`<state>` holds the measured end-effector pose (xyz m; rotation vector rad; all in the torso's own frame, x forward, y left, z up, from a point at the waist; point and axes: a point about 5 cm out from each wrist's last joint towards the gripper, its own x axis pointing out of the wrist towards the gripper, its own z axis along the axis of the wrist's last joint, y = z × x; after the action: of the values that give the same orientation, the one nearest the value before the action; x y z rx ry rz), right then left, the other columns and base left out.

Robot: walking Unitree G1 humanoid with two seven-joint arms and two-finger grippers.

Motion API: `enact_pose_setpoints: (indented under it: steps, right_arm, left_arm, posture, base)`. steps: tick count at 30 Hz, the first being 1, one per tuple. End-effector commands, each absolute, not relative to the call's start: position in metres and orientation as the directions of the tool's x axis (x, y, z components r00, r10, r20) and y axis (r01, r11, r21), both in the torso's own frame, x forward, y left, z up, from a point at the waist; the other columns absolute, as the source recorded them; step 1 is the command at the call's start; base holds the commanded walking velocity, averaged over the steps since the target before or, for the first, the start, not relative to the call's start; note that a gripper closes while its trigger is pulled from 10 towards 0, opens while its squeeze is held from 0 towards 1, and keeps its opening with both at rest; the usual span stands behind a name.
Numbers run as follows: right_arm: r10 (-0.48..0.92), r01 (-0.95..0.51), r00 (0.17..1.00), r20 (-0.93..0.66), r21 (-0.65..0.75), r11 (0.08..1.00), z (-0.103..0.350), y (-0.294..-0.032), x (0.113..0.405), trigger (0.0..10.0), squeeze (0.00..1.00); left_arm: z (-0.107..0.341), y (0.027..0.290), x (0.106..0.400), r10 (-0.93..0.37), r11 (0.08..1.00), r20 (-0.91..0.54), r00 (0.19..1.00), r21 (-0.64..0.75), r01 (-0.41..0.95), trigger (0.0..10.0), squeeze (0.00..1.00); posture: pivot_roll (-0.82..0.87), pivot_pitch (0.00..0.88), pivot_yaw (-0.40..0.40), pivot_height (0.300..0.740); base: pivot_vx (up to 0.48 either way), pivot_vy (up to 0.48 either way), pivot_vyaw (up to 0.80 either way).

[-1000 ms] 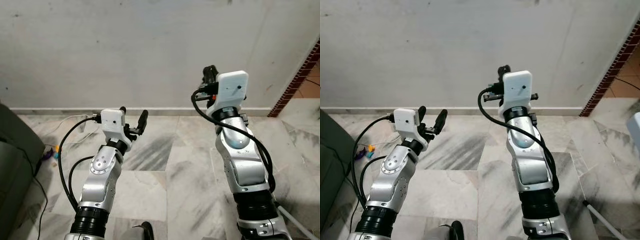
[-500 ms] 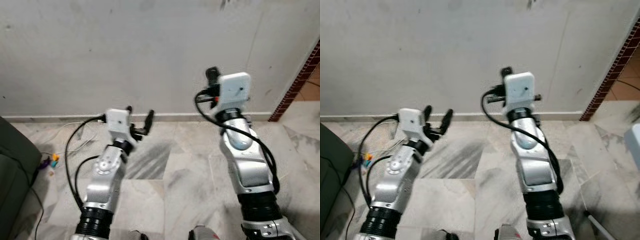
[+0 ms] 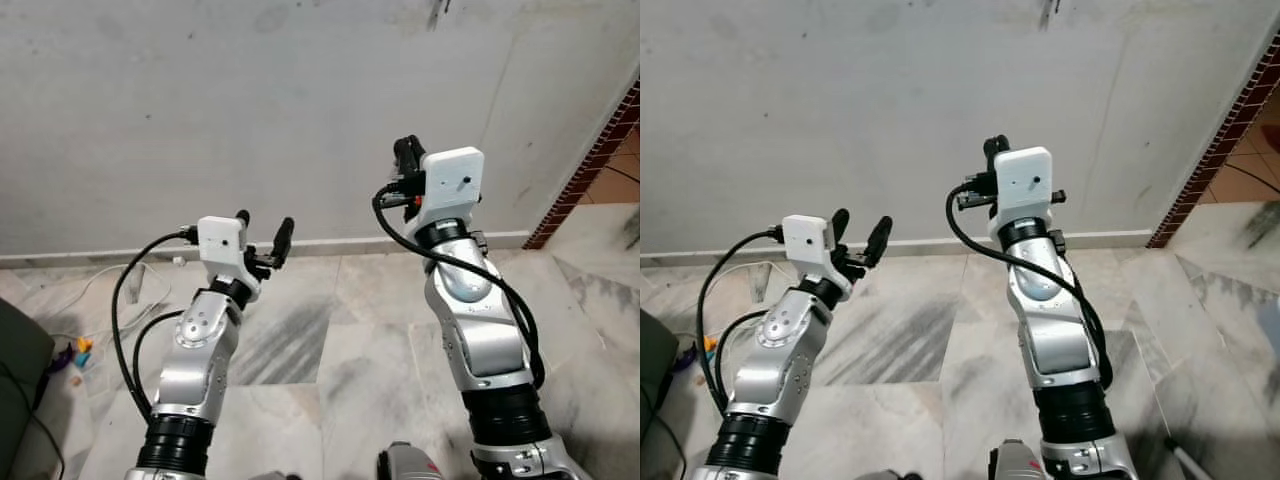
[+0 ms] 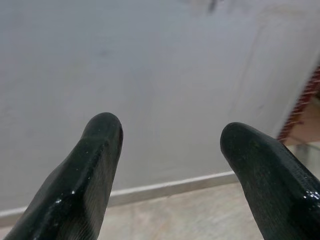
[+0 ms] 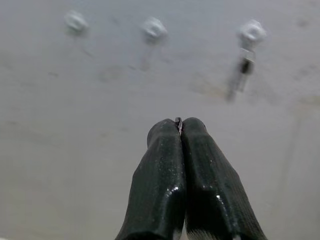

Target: Hang keys on a hook

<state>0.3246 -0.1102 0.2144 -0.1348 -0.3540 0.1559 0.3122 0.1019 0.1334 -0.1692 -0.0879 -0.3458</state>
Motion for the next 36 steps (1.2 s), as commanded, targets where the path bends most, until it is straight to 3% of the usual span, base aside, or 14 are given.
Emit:
enact_pose_setpoints:
  steps: [1,36]
  right_arm:
    - [0.209,-0.163,0.908,0.363,-0.153,0.975,0.2211,-0.0994,0.322,10.0,0.0]
    - [0.223,-0.173,0.904,0.364,-0.165,0.971,0.2191,-0.0979,0.3221,10.0,0.0]
  left_arm:
    - [0.1348,0.1133,0.3122,-0.308,0.938,0.115,0.944,-0.13,0.322,10.0,0.0]
    - [0.1322,0.1131,0.3122,-0.309,0.94,0.1,0.946,-0.121,0.32,10.0,0.0]
  posture:
    - [-0.05,0.163,0.094,0.74]
    - [-0.05,0.162,0.097,0.74]
  base:
    - [0.379,0.0,0.0]
    - [0.406,0.142,0.0]
